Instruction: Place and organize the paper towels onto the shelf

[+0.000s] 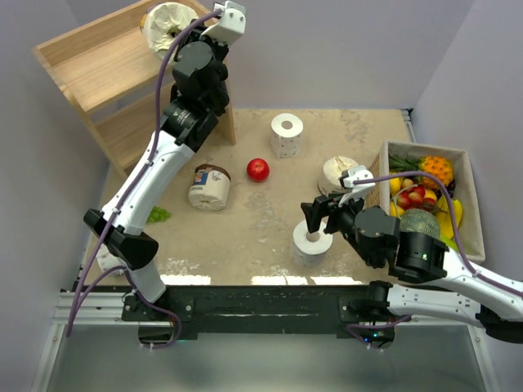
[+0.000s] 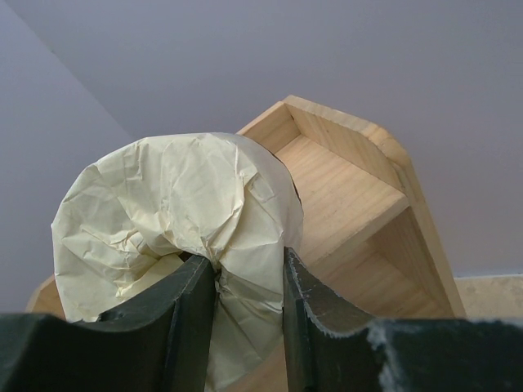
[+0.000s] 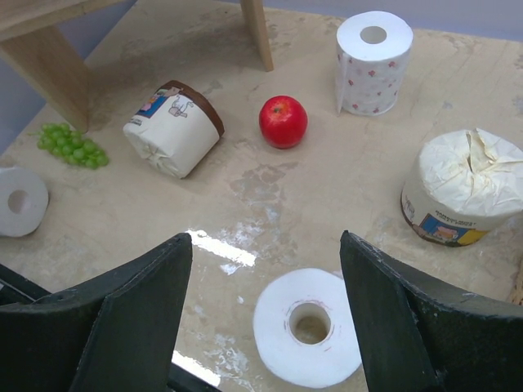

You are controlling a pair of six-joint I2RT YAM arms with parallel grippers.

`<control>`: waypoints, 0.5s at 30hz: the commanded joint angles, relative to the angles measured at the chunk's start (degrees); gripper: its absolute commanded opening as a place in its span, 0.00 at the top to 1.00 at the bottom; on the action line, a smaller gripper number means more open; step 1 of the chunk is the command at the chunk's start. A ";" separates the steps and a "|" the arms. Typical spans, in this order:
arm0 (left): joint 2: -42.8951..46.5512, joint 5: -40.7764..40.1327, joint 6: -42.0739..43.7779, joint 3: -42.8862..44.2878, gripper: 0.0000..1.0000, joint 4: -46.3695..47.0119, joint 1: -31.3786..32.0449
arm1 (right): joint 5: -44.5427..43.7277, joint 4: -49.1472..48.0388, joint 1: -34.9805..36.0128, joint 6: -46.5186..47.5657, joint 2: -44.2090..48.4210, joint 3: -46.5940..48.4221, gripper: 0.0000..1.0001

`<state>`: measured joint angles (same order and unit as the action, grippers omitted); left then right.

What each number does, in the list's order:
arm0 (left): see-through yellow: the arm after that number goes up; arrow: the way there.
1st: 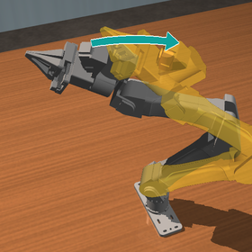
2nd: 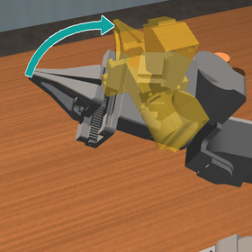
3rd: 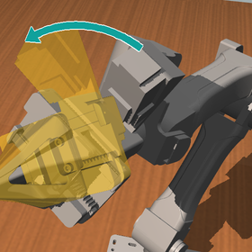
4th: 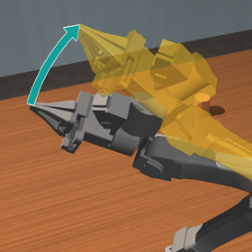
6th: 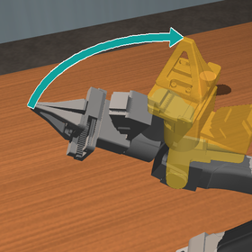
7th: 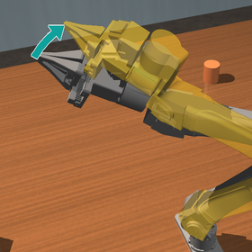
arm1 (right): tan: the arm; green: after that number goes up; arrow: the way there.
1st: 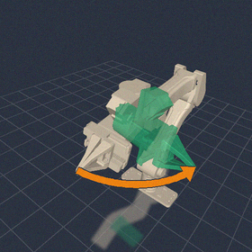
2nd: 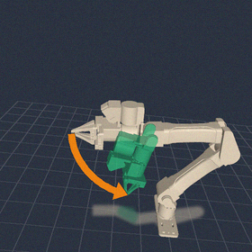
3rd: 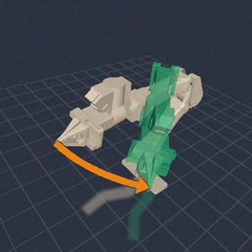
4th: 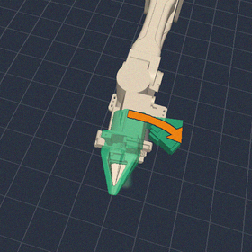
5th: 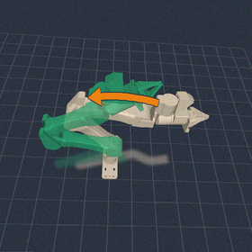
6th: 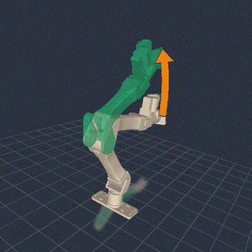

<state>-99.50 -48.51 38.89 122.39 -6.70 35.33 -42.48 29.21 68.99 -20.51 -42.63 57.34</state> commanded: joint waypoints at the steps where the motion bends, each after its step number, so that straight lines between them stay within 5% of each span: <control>1: -0.78 3.42 2.76 3.12 0.65 5.73 -1.05 | -0.94 -0.39 0.09 0.03 0.18 3.04 0.23; 15: -2.36 9.13 0.14 4.26 0.57 10.13 -5.01 | -1.90 0.76 0.09 -0.14 -0.17 4.53 0.23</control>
<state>-102.52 -42.52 39.94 122.76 -2.76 31.90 -42.54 29.76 68.99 -20.45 -42.74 58.94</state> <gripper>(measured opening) 0.418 0.765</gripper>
